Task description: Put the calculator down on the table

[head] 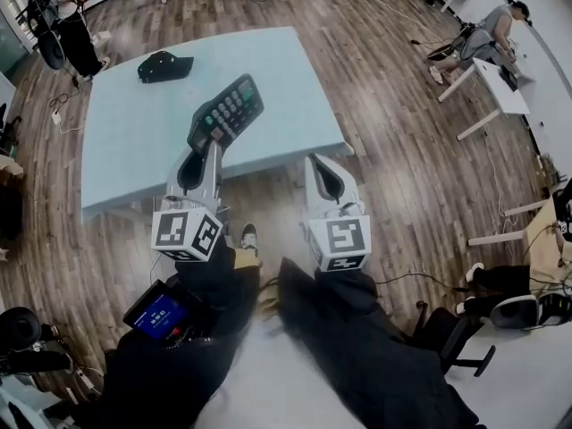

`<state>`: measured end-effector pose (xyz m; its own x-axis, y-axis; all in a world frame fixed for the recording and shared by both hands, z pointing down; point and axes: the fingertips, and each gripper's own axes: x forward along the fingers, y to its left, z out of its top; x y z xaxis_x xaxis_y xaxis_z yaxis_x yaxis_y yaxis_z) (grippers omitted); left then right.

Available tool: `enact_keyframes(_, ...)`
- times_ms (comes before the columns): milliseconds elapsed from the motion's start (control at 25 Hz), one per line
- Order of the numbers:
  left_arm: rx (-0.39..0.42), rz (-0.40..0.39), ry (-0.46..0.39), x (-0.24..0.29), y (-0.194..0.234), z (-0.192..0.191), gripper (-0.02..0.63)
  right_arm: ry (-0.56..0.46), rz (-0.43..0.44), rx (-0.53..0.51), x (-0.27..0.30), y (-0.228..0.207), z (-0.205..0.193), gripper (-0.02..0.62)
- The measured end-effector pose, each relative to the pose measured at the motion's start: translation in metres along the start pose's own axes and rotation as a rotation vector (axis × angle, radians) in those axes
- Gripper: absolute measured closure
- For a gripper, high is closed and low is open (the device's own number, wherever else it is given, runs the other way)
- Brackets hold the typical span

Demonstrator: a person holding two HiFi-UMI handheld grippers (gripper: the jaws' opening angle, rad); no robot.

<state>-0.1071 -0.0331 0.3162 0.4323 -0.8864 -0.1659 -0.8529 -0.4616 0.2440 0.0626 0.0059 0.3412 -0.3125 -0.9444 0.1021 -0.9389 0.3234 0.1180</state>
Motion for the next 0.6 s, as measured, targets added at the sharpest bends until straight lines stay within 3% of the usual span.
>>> enact_keyframes(600, -0.044, -0.044, 0.047, 0.147, 0.101, -0.017, 0.546, 0.049, -0.025, 0.006, 0.171, -0.028, 0.005, 0.598)
